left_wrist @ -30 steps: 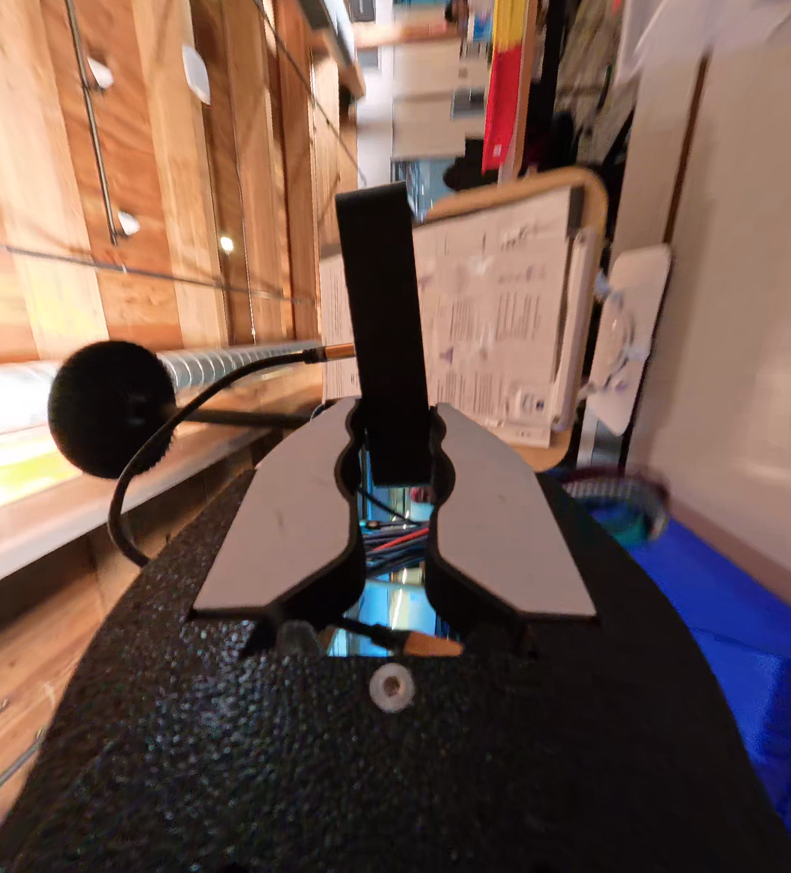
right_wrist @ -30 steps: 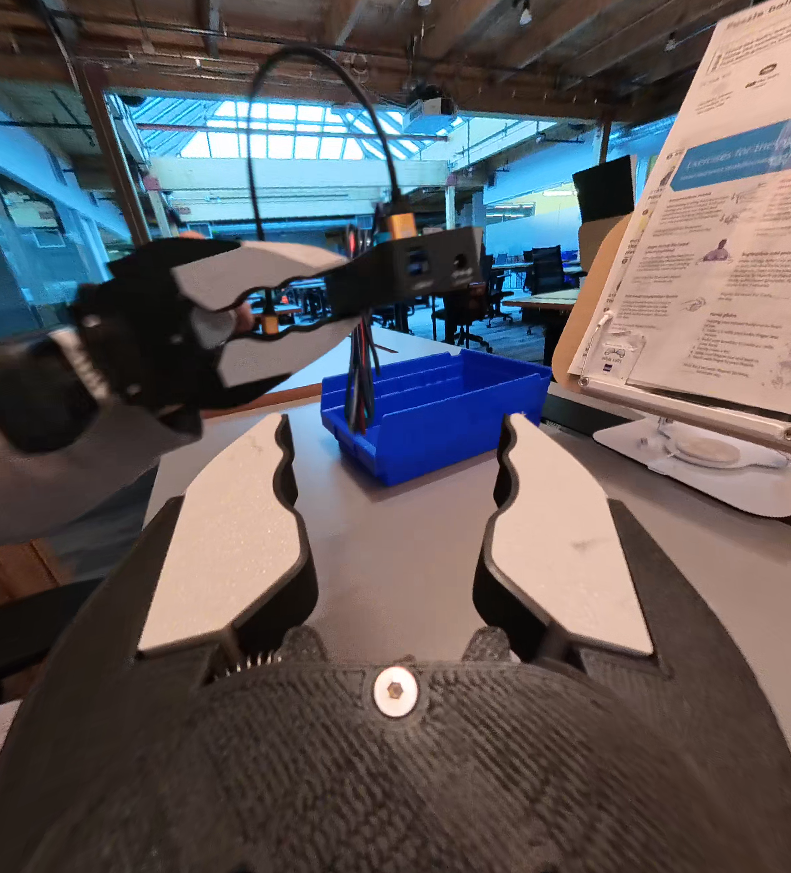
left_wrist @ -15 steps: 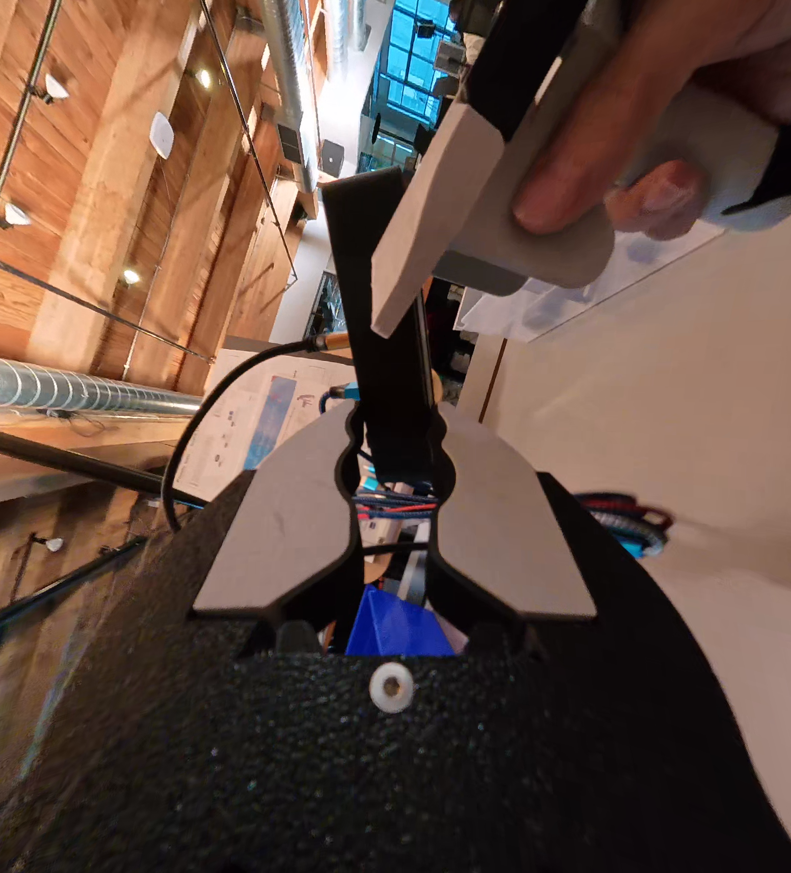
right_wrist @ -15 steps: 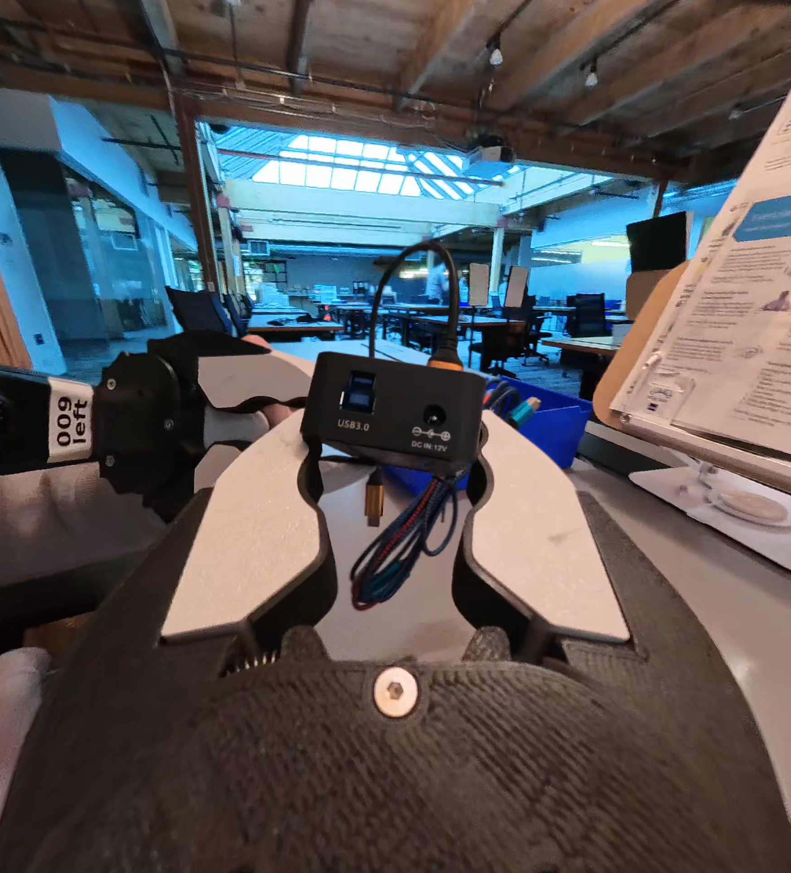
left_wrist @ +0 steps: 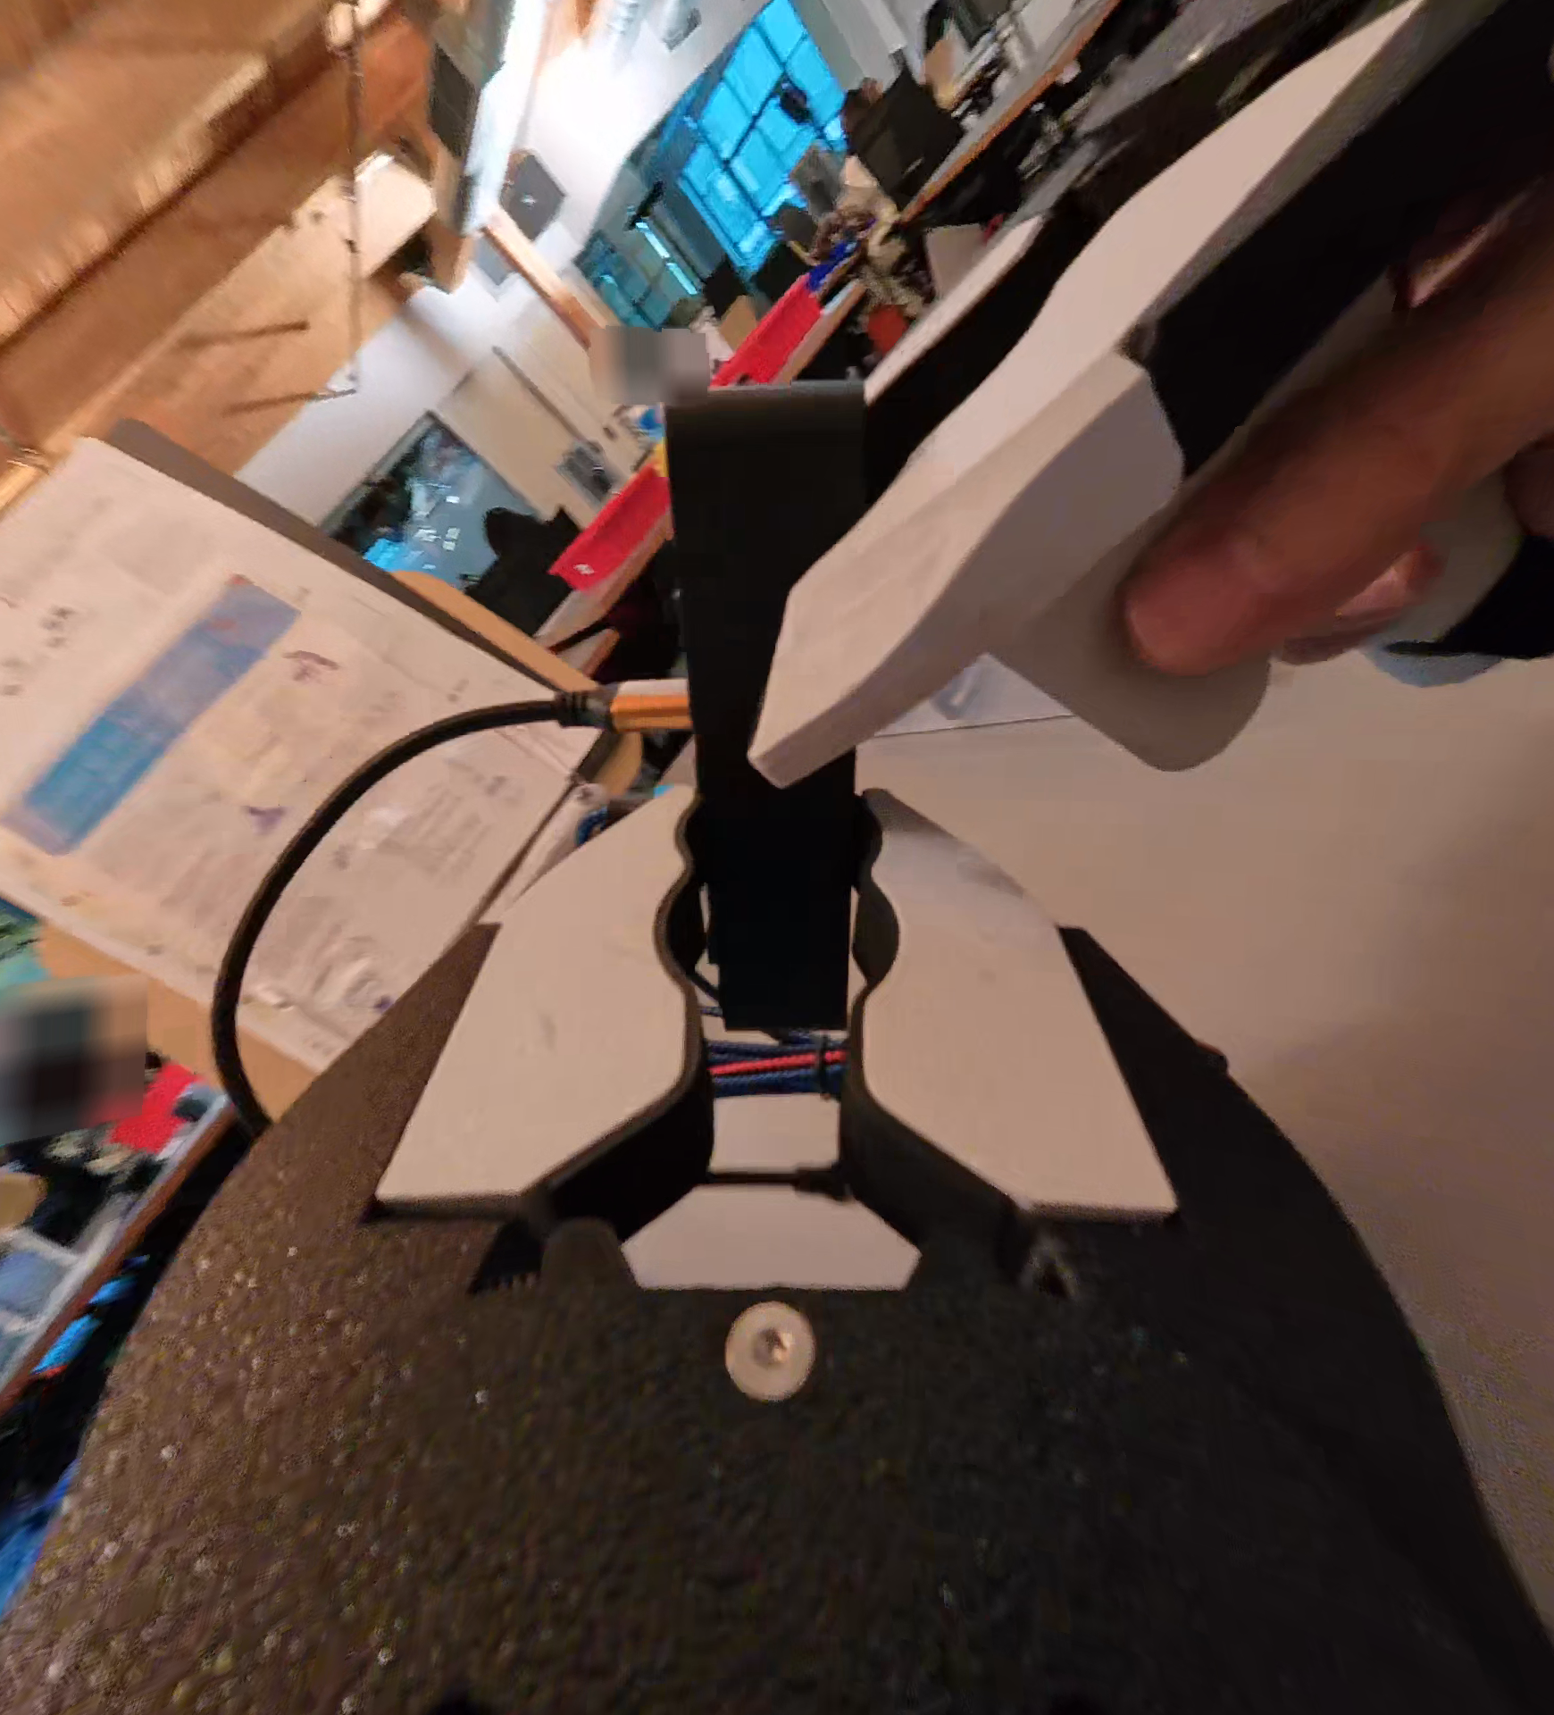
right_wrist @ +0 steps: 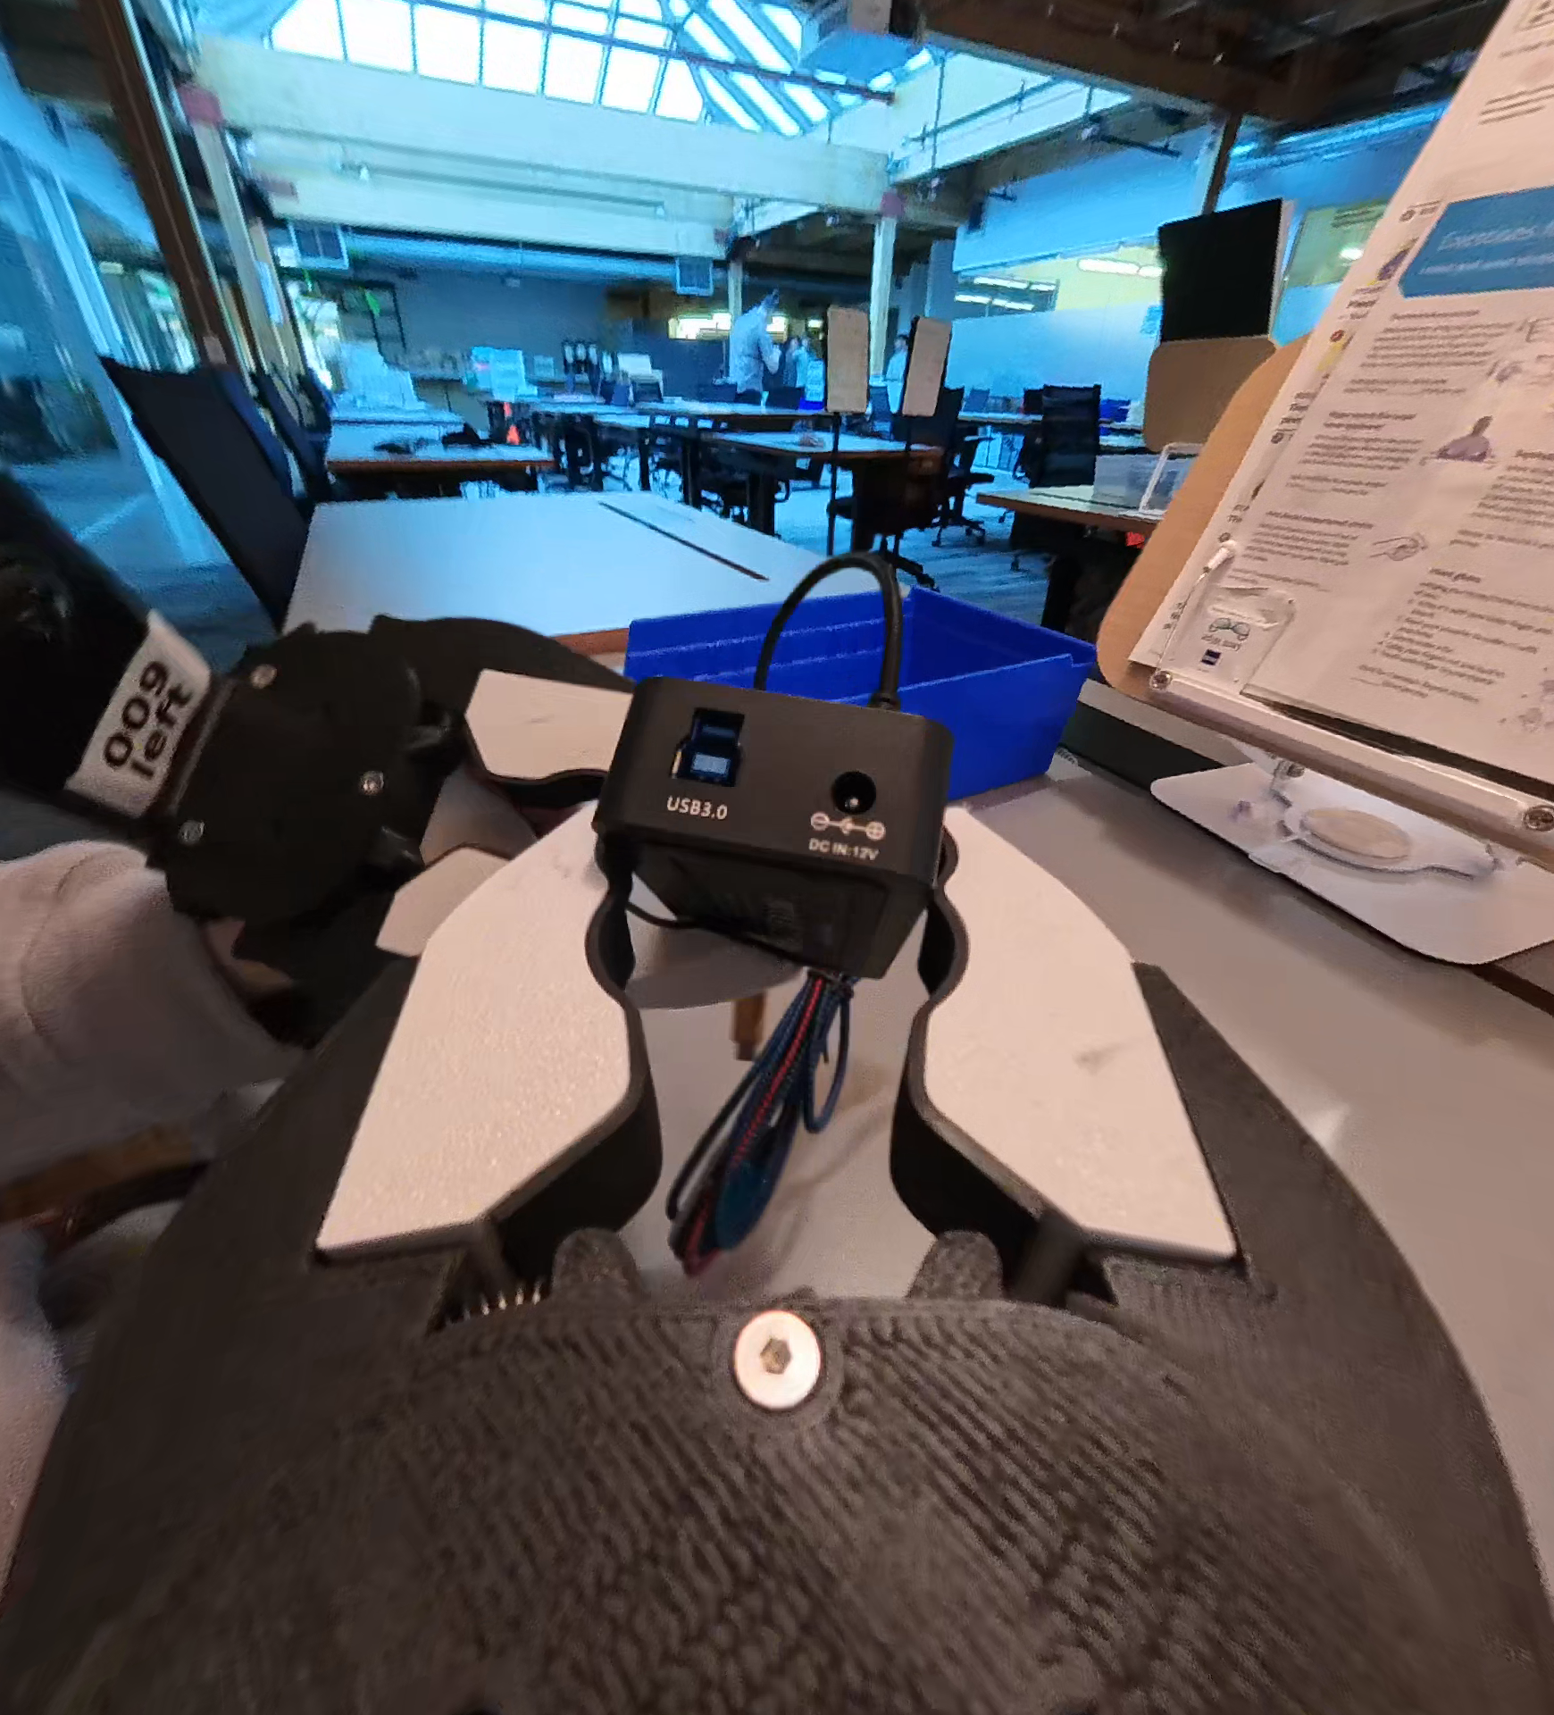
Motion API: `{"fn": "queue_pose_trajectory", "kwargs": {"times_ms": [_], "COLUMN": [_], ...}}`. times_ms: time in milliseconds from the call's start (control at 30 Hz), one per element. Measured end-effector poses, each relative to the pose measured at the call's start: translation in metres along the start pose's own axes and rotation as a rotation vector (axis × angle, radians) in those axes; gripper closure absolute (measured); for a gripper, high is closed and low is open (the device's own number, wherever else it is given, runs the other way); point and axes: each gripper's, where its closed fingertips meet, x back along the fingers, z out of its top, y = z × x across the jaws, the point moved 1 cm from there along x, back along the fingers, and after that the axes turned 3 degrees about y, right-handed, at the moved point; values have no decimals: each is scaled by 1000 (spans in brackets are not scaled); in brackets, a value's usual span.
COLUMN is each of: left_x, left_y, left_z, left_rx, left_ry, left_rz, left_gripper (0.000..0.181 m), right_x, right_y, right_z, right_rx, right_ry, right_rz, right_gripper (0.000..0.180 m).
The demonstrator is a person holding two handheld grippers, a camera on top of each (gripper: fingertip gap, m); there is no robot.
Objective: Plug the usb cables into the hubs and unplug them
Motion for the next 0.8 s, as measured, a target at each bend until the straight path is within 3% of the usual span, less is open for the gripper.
{"fn": "queue_pose_trajectory", "kwargs": {"times_ms": [233, 400, 500, 567, 667, 800], "left_x": [8, 20, 23, 19, 15, 0], "left_y": [13, 25, 35, 36, 29, 4], "left_z": [0, 4, -1, -6, -9, -13], "left_rx": [261, 312, 256, 227, 270, 341], "left_ry": [167, 266, 238, 208, 211, 199], "left_rz": [-327, -570, -645, -633, -583, -306], "left_gripper": [153, 153, 153, 153, 153, 126], "right_x": [32, 37, 31, 27, 16, -6], "right_y": [2, -22, -24, -26, -21, 3], "right_z": [25, 6, -5, -5, 2, 9], "right_rx": [221, 293, 437, 515, 434, 301], "right_ry": [62, -201, -347, -375, -396, -367], "right_rz": [136, 433, 483, 487, 403, 127], "right_gripper": [117, 129, 153, 152, 152, 152]}}
